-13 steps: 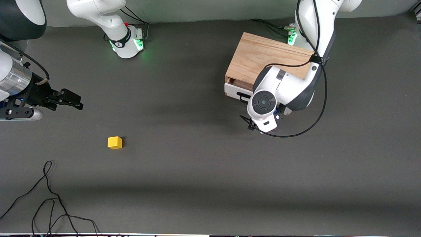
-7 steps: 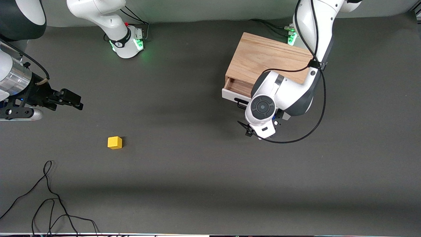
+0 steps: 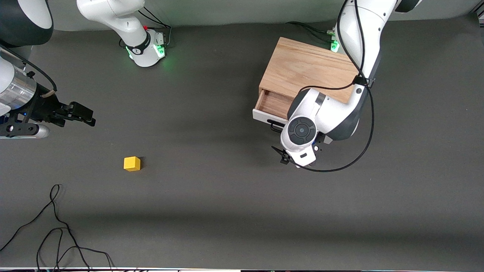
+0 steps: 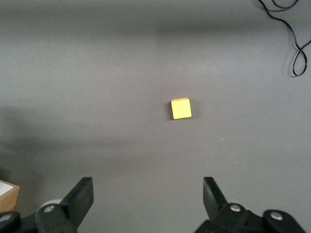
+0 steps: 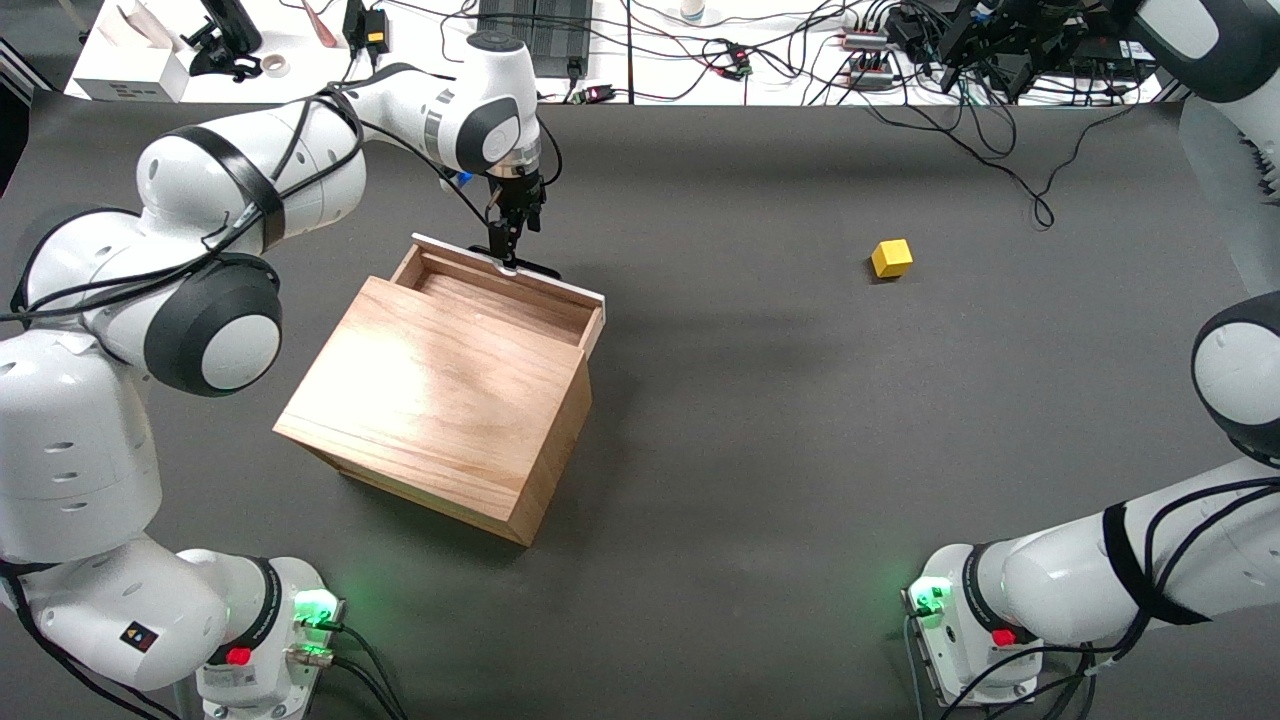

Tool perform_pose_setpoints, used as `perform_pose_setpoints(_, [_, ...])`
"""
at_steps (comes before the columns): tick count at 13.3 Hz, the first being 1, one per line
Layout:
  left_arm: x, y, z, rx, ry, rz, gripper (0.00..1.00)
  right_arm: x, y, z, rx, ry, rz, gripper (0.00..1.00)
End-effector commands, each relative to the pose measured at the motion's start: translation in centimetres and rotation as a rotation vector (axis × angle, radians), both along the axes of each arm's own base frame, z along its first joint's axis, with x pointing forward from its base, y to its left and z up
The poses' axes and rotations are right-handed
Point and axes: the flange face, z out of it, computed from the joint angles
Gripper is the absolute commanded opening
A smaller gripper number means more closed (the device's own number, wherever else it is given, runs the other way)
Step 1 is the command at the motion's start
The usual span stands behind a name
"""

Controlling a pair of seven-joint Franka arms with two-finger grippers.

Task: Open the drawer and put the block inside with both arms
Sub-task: 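Pull the drawer open by its handle with the left gripper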

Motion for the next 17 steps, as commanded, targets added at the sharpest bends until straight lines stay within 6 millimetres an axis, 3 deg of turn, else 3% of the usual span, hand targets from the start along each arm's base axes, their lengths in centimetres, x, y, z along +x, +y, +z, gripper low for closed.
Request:
perform_pose_setpoints(1, [1.8,-0.9,0.4,-0.014,-0.042,0.014,1.00,-0.1,0.1,0.5,-0.013,-0.009,-0.016,1.00])
perform_pose_setpoints(17, [4.0,-1.2,1.5,-0.044,-0.099,0.021,1.00,-0.1,0.1,0.4,-0.014,-0.005,-0.016,1.00])
